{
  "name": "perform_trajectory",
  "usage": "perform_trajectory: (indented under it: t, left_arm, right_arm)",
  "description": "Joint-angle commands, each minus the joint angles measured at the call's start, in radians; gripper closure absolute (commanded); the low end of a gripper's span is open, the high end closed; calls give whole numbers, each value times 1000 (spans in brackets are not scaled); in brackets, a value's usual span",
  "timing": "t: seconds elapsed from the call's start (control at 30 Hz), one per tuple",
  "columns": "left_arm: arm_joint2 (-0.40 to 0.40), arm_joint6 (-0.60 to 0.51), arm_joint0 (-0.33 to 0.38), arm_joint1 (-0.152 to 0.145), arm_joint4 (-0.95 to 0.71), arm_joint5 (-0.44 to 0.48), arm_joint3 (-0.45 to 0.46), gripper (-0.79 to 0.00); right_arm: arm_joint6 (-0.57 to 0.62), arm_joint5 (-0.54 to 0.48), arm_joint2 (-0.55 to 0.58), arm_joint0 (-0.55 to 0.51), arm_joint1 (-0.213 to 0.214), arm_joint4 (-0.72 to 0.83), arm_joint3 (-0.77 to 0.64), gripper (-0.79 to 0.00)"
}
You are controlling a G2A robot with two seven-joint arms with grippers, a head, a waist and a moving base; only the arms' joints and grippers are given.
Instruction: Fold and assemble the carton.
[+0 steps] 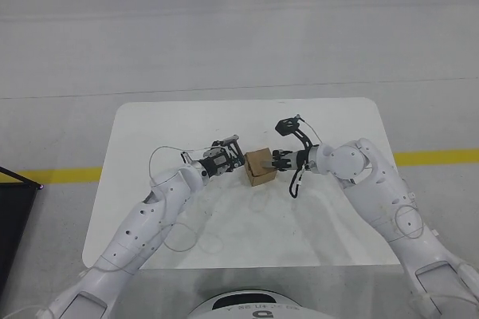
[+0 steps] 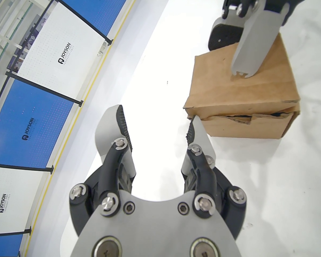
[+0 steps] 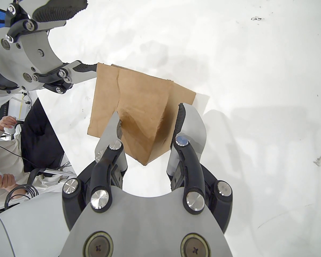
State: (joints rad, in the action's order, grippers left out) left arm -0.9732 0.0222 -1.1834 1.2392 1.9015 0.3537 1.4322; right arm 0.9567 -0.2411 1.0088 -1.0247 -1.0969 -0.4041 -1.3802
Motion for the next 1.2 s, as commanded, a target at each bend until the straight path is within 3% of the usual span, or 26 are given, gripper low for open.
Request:
perform_trajectory:
  t: [0.0,0.4,0.7,1.17]
  left_arm:
    - [2,-1,2,1,0,0,-3,-400]
    - [27,-11,24,9,0,27,-16,-413]
    - [44,-9,23,13,0,46,-2,-483]
    - [-3,2,6,7,-47,44,-19,-529]
  right_arm:
    - [2,-1,-1,0,0,0,-2,-391]
    - [13,0,-7,2,1,2,-5,-391]
    - [17,3,-11,4,1,3,-8,-391]
    - [7,21,-14,1,2,-17,-17,-400]
